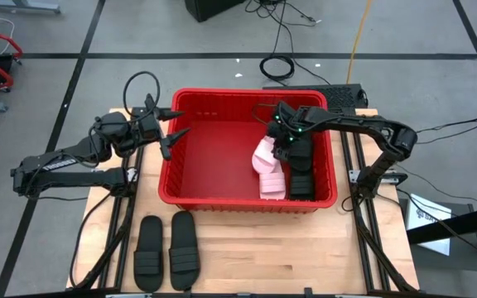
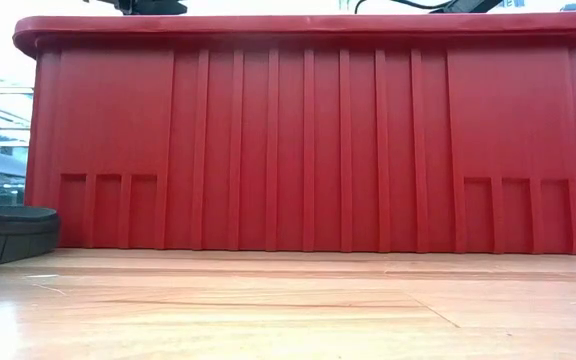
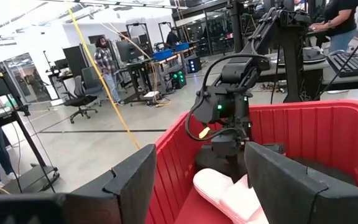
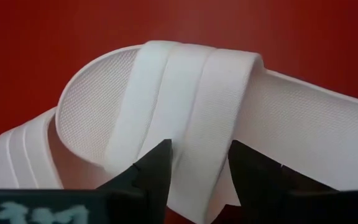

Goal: Pick and place slides into bin
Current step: Put the pink slide into the red container

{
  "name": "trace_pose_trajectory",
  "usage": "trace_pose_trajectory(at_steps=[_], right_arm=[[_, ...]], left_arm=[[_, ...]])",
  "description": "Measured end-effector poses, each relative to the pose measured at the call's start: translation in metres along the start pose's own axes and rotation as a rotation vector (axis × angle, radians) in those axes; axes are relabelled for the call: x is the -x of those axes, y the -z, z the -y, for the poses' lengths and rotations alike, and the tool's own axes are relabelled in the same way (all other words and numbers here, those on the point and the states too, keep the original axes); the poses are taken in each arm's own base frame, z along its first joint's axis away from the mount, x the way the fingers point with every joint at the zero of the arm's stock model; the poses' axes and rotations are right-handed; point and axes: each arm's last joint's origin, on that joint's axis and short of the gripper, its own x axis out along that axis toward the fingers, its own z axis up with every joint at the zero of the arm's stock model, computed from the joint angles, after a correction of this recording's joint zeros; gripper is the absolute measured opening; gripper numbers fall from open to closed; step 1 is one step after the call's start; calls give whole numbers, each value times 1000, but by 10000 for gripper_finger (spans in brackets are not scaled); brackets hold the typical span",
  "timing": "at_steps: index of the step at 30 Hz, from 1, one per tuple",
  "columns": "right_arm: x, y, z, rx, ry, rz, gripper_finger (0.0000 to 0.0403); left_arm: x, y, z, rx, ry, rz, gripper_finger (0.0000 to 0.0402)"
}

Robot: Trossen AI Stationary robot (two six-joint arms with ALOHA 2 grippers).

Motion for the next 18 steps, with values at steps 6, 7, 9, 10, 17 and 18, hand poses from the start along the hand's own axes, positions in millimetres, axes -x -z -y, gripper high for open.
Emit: trace_pose_trajectory(at_steps=[6,7,9,10,17,18], right_arm=[[0,1,0,21,0,-10,75],[0,1,0,24,1,-7,60],[0,0,1,24,5,0,29],[1,0,2,22,6,3,16],[2,1,6,37,6,-1,4],[2,2,5,40,5,-4,4]], left_arm=[[0,0,0,5,0,0,250],[0,0,0,5,-1,1,250],[0,0,0,5,-1,1,250],[0,0,0,5,-1,1,250],[0,0,0,12,-1,1,250],[0,0,0,12,-1,2,250]])
